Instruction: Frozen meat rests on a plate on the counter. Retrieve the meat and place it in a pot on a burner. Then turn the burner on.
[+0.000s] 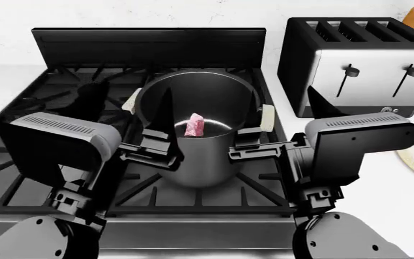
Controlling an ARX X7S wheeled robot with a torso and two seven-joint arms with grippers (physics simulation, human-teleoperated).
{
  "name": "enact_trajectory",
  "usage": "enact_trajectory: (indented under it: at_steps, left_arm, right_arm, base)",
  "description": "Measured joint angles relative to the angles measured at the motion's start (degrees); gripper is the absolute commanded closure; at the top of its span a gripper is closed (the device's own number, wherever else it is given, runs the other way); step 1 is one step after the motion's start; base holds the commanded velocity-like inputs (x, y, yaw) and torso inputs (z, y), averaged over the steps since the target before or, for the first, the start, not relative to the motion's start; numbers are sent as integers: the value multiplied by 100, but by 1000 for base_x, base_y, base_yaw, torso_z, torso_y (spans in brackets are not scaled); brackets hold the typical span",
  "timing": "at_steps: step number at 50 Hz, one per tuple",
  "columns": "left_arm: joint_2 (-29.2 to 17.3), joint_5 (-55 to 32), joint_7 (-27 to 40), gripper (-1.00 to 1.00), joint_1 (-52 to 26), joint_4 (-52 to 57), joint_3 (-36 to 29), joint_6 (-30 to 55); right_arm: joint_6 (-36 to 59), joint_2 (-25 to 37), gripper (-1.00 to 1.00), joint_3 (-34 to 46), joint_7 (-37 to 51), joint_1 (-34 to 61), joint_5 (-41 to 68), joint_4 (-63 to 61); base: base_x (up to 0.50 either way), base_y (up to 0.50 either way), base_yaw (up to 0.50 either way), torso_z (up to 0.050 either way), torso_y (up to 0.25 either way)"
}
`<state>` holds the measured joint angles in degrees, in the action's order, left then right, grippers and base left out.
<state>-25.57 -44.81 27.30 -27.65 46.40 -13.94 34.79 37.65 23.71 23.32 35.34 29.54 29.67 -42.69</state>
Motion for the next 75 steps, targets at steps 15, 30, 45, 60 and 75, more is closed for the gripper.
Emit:
enact_trajectory:
  at_steps: [15,30,45,60,75]
  left_arm:
    - [29,206,-142,-100,208,-139,-66,-290]
    - [24,258,-172,-100,296,-189,-81,-417]
    - [24,250,-172,-100,343,-230,-85,-490]
    - [40,264,-213,-100,377,-327,-104,-592]
    - [53,325,-283,-100,474,-421,-122,-760]
  right_arm:
    - [42,12,-100,28,39,23,11,10]
    - [71,18,-100,37,72,41,38,28]
    - [46,30,-100,63,83,41,40,28]
    - [59,28,-100,97,115,70,46,9]
    - [416,27,-100,62,322,71,268,-221]
  base:
    - [-141,0,0,0,0]
    - [-348,0,0,0,0]
    - [-237,0,0,0,0]
    - [0,0,0,0,0]
    - [0,0,0,0,0]
